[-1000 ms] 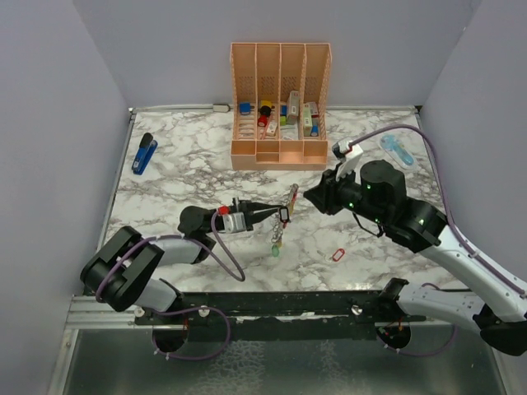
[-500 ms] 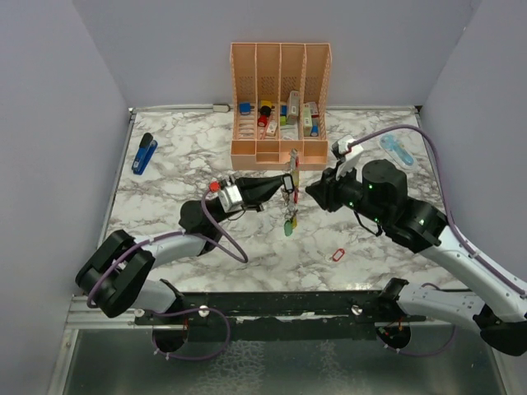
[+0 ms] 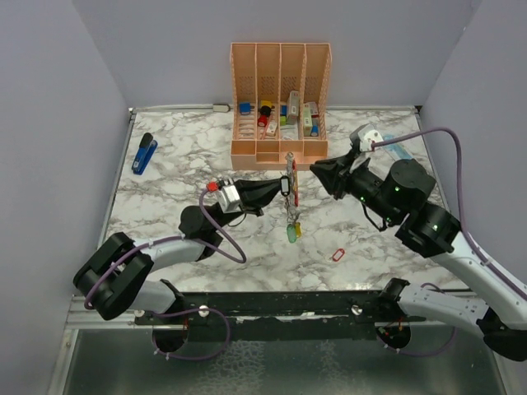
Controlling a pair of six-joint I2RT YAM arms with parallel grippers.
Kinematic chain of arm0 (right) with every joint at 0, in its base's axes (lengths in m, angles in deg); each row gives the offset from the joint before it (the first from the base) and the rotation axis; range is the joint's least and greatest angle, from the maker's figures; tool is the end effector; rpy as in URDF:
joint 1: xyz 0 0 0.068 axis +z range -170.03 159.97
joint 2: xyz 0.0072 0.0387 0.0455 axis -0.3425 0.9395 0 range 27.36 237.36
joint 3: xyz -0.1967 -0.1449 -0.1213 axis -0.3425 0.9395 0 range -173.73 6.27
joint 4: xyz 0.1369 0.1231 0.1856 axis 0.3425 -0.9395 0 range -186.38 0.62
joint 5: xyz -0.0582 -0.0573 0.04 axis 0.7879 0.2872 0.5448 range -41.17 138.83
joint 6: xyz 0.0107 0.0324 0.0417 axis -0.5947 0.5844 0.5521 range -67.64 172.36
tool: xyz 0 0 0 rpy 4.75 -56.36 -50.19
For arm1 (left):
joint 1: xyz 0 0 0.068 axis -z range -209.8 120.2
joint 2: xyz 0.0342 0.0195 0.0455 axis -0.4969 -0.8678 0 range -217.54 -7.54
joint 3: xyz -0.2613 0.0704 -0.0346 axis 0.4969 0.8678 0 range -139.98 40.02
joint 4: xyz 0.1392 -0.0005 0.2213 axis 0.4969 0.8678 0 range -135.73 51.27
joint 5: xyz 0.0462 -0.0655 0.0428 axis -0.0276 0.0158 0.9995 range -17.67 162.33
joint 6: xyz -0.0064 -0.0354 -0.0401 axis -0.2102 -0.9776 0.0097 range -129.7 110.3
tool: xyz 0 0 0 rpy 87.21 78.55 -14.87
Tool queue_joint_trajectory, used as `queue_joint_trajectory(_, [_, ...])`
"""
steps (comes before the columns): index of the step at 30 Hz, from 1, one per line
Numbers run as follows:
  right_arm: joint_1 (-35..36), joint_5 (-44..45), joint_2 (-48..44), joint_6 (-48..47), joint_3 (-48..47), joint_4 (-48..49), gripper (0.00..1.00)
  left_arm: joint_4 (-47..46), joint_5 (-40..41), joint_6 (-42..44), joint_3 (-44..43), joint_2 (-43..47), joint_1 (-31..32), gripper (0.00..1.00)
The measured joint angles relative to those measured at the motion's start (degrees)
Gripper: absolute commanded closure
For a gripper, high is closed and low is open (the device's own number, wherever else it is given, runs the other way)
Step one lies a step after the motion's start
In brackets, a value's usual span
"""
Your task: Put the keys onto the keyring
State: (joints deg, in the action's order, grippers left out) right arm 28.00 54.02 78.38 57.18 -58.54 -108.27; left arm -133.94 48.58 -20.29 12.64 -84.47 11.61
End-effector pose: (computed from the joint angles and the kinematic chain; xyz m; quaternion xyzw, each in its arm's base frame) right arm 0.1272 0.1366 0.4257 -0.2429 0.6966 0.2701 0.6187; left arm 0.1766 -0.1749 0.2897 0.2915 0.3594 -0.4667 0.7537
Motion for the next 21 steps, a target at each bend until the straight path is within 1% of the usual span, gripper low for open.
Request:
queue_joint_trajectory(9, [0.0, -1.62, 8.59, -0.22, -1.33, 1.88, 0.85, -0.02, -4.39, 4.22, 1.81, 0.79, 1.2, 1.0])
queue_joint_trajectory(15, [0.0, -4.72, 10.16, 0.09, -1.55, 2.21, 0.86, -0.02, -5.81, 7.15, 2.89, 0.9, 1.49, 1.0])
queue_joint_trajectory(21, [0.0, -8.74, 9.92, 2.69, -1.55, 2.14, 0.86, -0.02, -6.1, 9.46, 3.19, 0.9, 1.46, 1.0])
